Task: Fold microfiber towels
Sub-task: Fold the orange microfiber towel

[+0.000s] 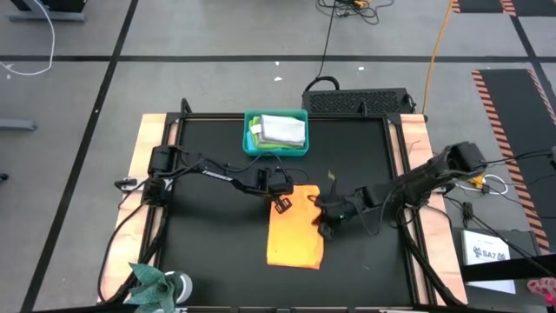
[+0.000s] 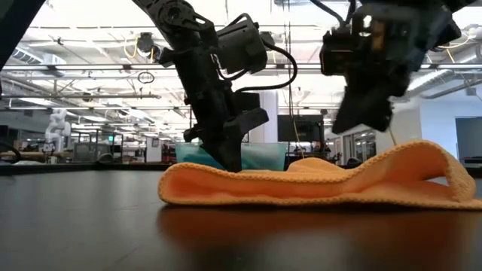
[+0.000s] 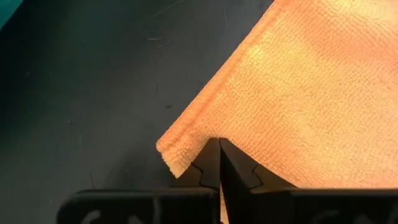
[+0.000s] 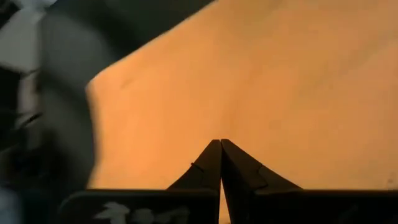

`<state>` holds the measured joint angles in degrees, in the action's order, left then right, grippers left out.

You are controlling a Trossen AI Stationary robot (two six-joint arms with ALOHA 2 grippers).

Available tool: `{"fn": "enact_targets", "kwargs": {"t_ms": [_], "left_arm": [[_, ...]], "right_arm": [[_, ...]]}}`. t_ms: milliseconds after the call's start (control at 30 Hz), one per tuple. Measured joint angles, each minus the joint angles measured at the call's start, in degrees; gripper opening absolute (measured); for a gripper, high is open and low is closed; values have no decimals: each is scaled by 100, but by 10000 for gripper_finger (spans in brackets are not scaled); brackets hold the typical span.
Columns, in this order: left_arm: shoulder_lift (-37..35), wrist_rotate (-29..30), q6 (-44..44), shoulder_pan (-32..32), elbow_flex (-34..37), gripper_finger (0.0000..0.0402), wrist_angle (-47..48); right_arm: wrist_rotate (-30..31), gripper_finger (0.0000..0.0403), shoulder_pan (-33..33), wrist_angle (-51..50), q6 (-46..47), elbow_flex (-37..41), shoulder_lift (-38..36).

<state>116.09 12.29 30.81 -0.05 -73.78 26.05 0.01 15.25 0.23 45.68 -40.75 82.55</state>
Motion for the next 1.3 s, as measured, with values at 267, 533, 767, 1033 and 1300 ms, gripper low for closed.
{"fn": "enact_targets", "kwargs": {"t_ms": [267,533,767,1033,1300], "left_arm": [[4,1,-7,-2,4,3,-40],[7,-1,-7,-2,5,5,-47],[9,0,-9,4,2,4,13],[15,254,-40,4,2,4,150],[-667,1129,-372,-128,24,3,55]], "right_arm": [[444,0,-1025,-752,-929,-1,-19],[424,0,-1638,-703,-1399,-4,571],[424,0,-1827,-1010,-1635,-12,624],[301,0,-1831,-1234,-1707,-17,579],[-336,0,-1741,-1037,-1678,-2,-96]]}}
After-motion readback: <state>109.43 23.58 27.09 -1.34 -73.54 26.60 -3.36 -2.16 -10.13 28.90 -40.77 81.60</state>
